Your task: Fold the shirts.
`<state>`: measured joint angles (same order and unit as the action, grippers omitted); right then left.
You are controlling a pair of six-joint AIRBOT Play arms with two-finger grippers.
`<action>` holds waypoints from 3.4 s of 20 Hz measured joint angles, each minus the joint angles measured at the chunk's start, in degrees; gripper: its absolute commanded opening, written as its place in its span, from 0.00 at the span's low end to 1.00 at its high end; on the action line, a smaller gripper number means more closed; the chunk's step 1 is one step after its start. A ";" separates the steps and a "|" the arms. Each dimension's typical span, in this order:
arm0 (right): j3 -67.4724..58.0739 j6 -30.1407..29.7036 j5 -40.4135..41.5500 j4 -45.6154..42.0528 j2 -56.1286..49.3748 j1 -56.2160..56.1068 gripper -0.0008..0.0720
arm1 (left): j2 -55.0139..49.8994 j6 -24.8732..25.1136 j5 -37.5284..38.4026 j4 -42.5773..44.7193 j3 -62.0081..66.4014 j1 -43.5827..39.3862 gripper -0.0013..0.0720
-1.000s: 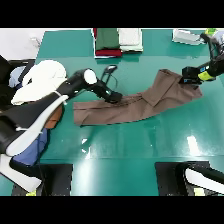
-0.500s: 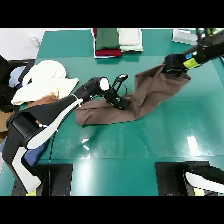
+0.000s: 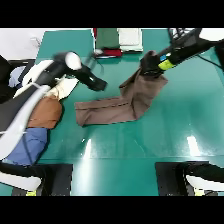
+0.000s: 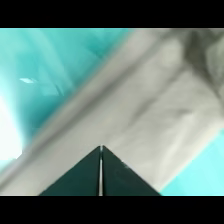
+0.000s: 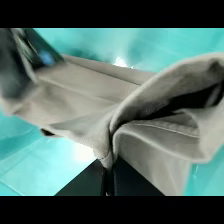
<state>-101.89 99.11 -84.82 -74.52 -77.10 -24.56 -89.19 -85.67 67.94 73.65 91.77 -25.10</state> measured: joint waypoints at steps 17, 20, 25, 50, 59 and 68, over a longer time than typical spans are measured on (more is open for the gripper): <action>1.66 -6.23 25.33 9.38 -18.12 -19.50 0.49 | 20.65 0.48 9.64 8.24 0.04 16.24 0.05; 7.52 -3.13 22.14 2.82 -12.96 -13.31 0.49 | 20.79 0.59 9.88 7.89 0.04 16.02 0.05; 18.93 -0.52 16.61 -2.60 -7.23 -1.20 0.87 | 20.83 0.66 7.04 7.17 0.04 12.63 0.05; 26.88 1.79 27.87 4.79 -9.31 8.09 0.03 | 19.93 0.28 3.30 7.21 -2.43 1.25 0.05; 26.91 -1.51 19.74 -6.91 8.50 48.78 0.03 | 19.93 -0.07 -0.50 7.15 -2.43 -4.13 0.05; 35.26 -3.08 17.42 -9.38 13.05 76.54 0.03 | 19.93 -1.27 -0.98 6.93 -2.43 -4.52 0.05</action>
<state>-66.63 96.03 -67.40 -83.90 -64.05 51.99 -69.25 -86.94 66.96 80.58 89.34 -29.63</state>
